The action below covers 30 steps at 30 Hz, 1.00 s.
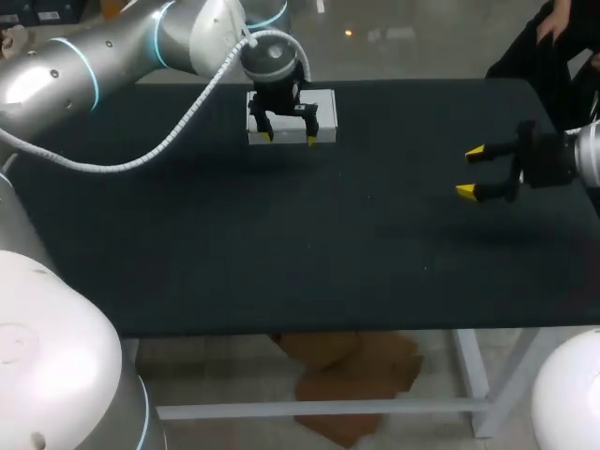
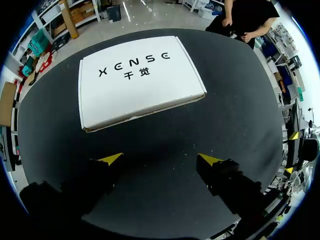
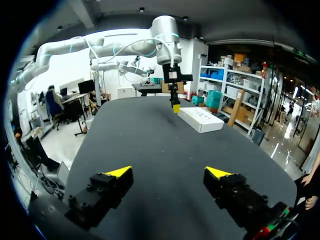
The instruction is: Assemble the packaging by folding the flat box into shape, placing the metal phone stand inside, and closing the box properly
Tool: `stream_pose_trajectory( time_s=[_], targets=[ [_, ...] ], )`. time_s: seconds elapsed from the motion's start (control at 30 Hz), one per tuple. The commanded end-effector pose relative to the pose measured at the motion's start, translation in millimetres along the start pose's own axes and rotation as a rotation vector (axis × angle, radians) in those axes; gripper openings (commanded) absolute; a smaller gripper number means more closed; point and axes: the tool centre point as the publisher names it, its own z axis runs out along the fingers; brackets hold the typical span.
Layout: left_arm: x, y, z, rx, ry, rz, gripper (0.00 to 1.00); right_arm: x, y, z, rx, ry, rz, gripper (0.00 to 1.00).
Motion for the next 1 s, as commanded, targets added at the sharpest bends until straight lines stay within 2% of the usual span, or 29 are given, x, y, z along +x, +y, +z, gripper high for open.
stream_pose_trajectory(
  time_s=[0.03, 0.23, 0.5, 0.63, 1.0],
  targets=[
    [-3.1, 77.7, -49, 0.396, 0.061, 0.088, 1.00, 0, -1, -1, -0.005, 0.003, -0.001, 1.00],
    [-4.4, 94.2, -69, 0.504, 0.134, 0.206, 1.00, 0, -1, -1, -0.005, 0.003, -0.001, 1.00],
    [-15.0, 101.5, -80, 0.654, 0.200, 0.322, 1.00, 0, -1, -1, -0.005, 0.003, -0.001, 1.00],
    [-23.1, 102.3, -84, 0.683, 0.237, 0.334, 1.00, 0, -1, -1, -0.005, 0.003, -0.001, 1.00],
    [-40.7, 109.1, -97, 0.800, 0.242, 0.368, 1.00, 0, -1, -1, -0.005, 0.003, -0.001, 1.00]
  ],
)
